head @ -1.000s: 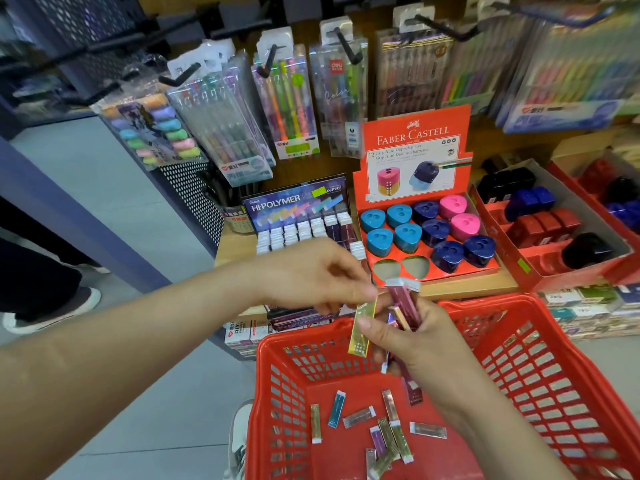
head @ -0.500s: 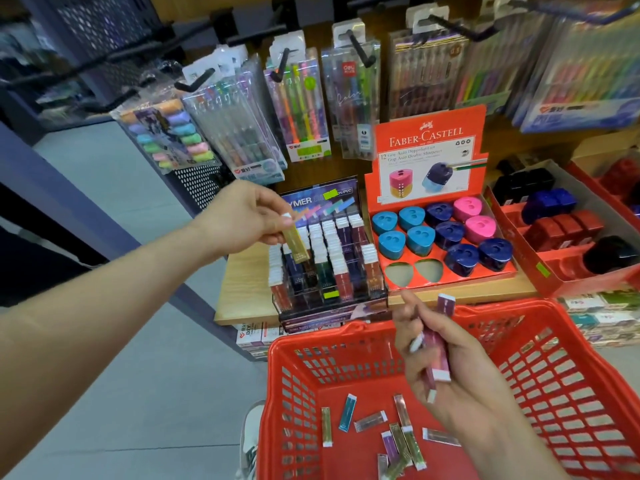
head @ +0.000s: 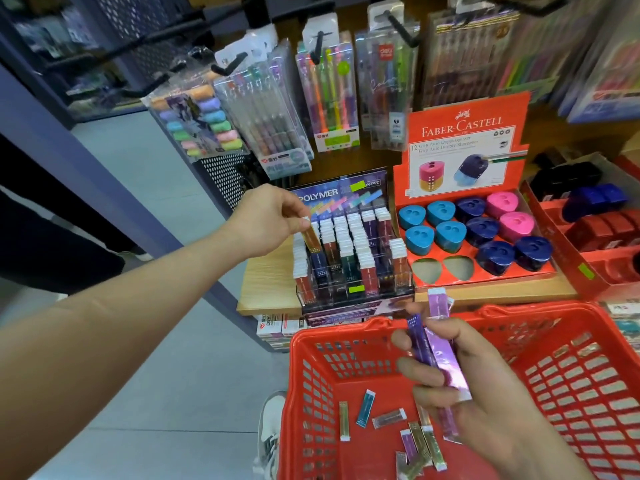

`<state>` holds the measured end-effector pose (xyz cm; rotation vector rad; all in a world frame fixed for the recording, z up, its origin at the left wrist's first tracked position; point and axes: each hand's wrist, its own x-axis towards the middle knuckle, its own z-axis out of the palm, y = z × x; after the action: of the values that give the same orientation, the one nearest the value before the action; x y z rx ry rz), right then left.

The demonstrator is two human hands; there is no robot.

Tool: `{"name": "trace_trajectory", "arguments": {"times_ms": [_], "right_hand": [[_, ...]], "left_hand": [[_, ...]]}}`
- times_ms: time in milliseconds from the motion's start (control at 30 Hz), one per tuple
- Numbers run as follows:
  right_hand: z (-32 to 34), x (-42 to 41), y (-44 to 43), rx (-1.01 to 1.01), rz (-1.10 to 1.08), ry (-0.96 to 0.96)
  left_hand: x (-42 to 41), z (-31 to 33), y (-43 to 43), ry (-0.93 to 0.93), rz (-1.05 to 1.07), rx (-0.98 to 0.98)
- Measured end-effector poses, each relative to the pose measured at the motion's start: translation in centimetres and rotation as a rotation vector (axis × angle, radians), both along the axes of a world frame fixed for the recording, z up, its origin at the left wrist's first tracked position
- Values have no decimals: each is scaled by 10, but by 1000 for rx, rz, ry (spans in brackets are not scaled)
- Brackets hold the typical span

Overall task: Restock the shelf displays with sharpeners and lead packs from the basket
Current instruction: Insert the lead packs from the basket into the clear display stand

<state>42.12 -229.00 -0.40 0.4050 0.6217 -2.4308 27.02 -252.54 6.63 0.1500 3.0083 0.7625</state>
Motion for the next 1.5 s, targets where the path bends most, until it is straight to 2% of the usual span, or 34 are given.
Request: {"name": "trace_trajectory", "arguments": {"times_ms": [200, 367, 467, 633, 767, 1000, 1167, 1500], "right_hand": [[2, 0, -3, 348, -19, 23], [6, 0, 1, 396, 11, 41], [5, -1, 5, 407, 2, 62], [5, -1, 9, 470, 5, 101], [4, -1, 11, 527, 9, 97], [-1, -4, 17, 561, -110, 36], [-6, -8, 24, 544, -146, -4], [-5, -8, 26, 564, -116, 23]], "left_hand": [[-2, 0, 1, 10, -37, 6], [-3, 7, 19, -117, -47, 338], [0, 11, 40, -107, -107, 376], [-1, 18, 52, -84, -127, 262], [-3, 21, 44, -121, -117, 298], [-11, 7, 63, 32, -75, 240], [-12, 0, 73, 5, -174, 24], [-1, -16, 89, -17, -286, -181]]}}
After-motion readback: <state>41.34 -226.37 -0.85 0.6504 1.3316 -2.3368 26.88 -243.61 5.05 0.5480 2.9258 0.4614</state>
